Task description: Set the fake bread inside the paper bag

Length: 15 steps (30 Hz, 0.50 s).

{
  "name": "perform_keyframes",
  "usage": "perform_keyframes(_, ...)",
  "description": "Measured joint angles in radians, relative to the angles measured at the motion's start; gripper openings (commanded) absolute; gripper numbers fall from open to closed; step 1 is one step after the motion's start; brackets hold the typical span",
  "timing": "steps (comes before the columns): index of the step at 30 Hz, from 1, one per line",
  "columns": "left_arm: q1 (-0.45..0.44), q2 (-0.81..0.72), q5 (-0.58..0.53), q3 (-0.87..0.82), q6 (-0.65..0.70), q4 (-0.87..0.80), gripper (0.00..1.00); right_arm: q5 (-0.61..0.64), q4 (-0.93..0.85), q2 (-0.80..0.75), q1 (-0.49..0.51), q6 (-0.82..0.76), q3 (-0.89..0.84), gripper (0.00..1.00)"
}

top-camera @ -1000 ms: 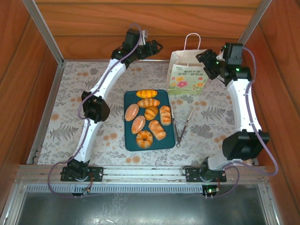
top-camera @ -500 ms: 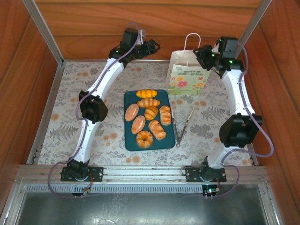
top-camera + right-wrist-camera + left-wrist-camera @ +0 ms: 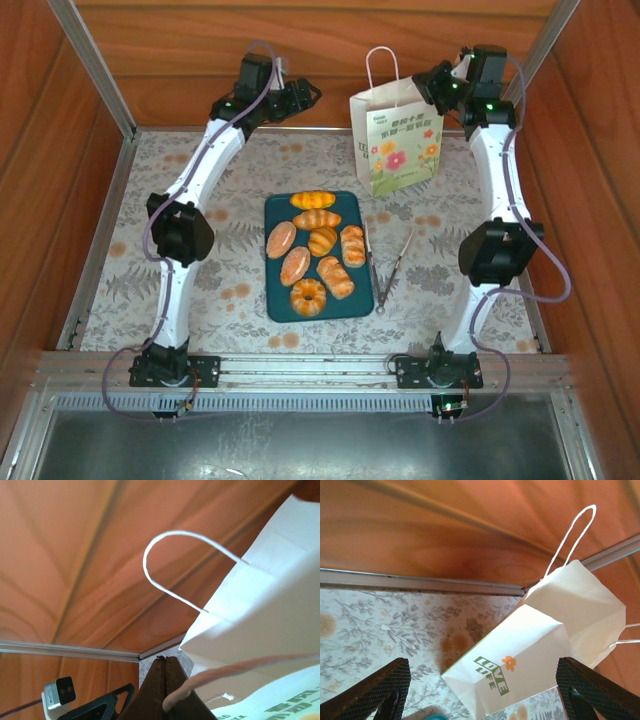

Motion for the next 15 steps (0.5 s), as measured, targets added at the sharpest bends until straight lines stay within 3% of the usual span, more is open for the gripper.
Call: perform_keyframes(15,0.079,-0.168,-0.025,-0.185,0.023,0.0,0.81,-0.124,0.042,0.196,0.088,0.077,0.257,0.0)
